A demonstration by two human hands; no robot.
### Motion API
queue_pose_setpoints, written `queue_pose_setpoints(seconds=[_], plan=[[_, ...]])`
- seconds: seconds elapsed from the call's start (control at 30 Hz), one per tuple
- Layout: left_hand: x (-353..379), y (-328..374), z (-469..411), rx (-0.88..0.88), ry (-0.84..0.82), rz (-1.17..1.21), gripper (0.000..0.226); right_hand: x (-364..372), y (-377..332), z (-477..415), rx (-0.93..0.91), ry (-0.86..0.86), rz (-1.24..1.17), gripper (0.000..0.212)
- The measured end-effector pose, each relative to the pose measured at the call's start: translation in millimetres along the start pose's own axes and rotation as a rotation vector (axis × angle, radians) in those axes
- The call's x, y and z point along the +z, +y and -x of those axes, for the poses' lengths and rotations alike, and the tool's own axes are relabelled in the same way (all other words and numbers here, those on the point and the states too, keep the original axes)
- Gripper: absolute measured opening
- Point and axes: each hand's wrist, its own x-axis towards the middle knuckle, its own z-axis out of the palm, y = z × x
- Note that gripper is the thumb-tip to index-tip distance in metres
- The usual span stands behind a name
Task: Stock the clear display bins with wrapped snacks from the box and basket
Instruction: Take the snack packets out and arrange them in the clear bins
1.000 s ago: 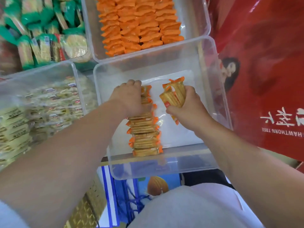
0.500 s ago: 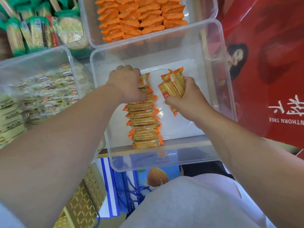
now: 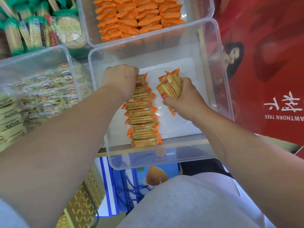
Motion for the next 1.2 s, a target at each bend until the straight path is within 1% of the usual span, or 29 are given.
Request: queue_pose_setpoints(seconds=[0.07,0.2,0.3,0.37,0.43,0.53,0.67,0.73,0.83,0.9,0.97,1.07,1.13,1.2], plan=[[0,2,4,0.001,-0.016,-0.061,0.026,0,0,0,-0.01,0.008,0.011,0.073],[9,6,17,-0.006,-0.028,0.071,0.026,-1,-2,-1,-0.039,0.005,0.057,0.074],[15,10,32,-0.021,-0.023,0.139,0.037,-4,-11,-4,-0.093,0.039,0.125,0.075],[20,14,40,-0.038,-0.028,0.174,0.045,-6,-22,-10,-0.165,0.071,0.216,0.08],[24,17,46,-0.035,-0.035,0.176,0.054,-5,-35,-18,-0.249,0.091,0.368,0.084],[32,21,53,-0.035,-0.041,0.159,0.068,2,-57,-31,-0.361,0.082,0.579,0.082],[36,24,59,-0.035,-0.071,0.145,0.077,14,-77,-42,-0.434,0.059,0.709,0.079],[35,25,60,-0.038,-0.104,0.159,0.08,21,-77,-44,-0.449,0.076,0.727,0.073],[36,26,62,-0.044,-0.128,0.203,0.081,31,-63,-40,-0.43,0.055,0.75,0.072],[37,26,64,-0.054,-0.117,0.242,0.08,34,-54,-38,-0.391,0.039,0.705,0.073],[38,25,63,-0.064,-0.099,0.293,0.081,34,-48,-39,-0.382,0.062,0.627,0.072],[37,25,63,-0.077,-0.076,0.348,0.087,29,-39,-42,-0.41,0.125,0.514,0.058],[37,24,63,-0.079,-0.061,0.361,0.088,26,-30,-42,-0.446,0.164,0.503,0.047],[37,24,62,-0.078,-0.062,0.362,0.088,27,-22,-41,-0.459,0.178,0.462,0.046]])
